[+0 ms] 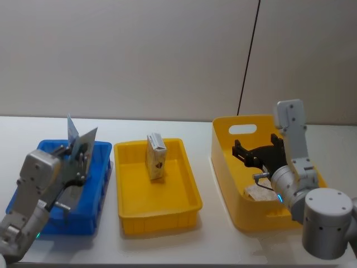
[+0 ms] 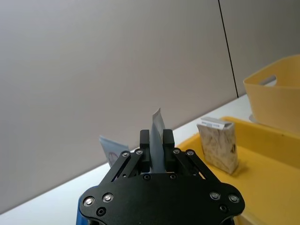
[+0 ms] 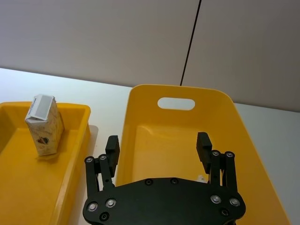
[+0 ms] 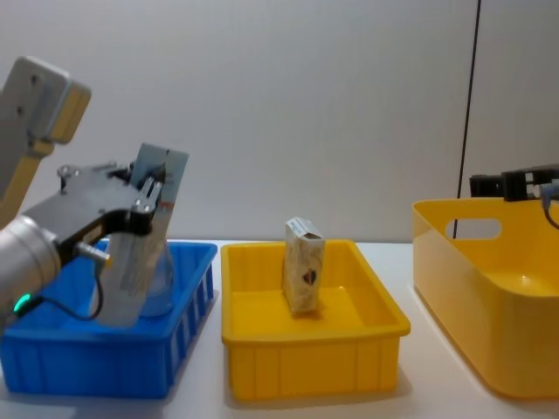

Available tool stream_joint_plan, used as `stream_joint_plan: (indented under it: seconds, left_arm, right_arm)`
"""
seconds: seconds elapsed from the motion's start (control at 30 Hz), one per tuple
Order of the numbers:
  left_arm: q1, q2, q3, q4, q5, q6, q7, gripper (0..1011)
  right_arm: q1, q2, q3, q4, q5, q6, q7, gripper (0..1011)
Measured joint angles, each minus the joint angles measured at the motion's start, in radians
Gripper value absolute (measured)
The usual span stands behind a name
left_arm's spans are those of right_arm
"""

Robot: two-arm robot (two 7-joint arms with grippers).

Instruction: Bimanual collaborative sorting of washing and personal care products

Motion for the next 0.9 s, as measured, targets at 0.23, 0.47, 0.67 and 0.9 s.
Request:
stream_joint_plan:
  seconds: [0.23, 0.47, 0.67, 0.9]
  left_arm:
    - [-0.021, -0.016, -0.004, -0.030, 0.021, 0.008, 0.019, 151]
    - [-0.033, -0.017, -0.013, -0.044, 0.026, 0.009, 0.020, 148]
    - [-0.037, -0.016, -0.027, -0.053, 0.016, 0.003, 0.010, 148]
    - [-0.039, -0.021, -0.042, -0.056, -0.035, -0.008, -0.027, 148]
  right_arm:
    - [0.000, 0.000, 0.000, 0.000, 0.000, 0.000, 0.000, 1004]
    - [0.000, 0.000, 0.000, 0.000, 0.000, 0.000, 0.000, 1004]
    - [0.000, 0.000, 0.000, 0.000, 0.000, 0.000, 0.000, 1004]
    - [0.000, 0.000, 0.000, 0.000, 0.000, 0.000, 0.000, 1004]
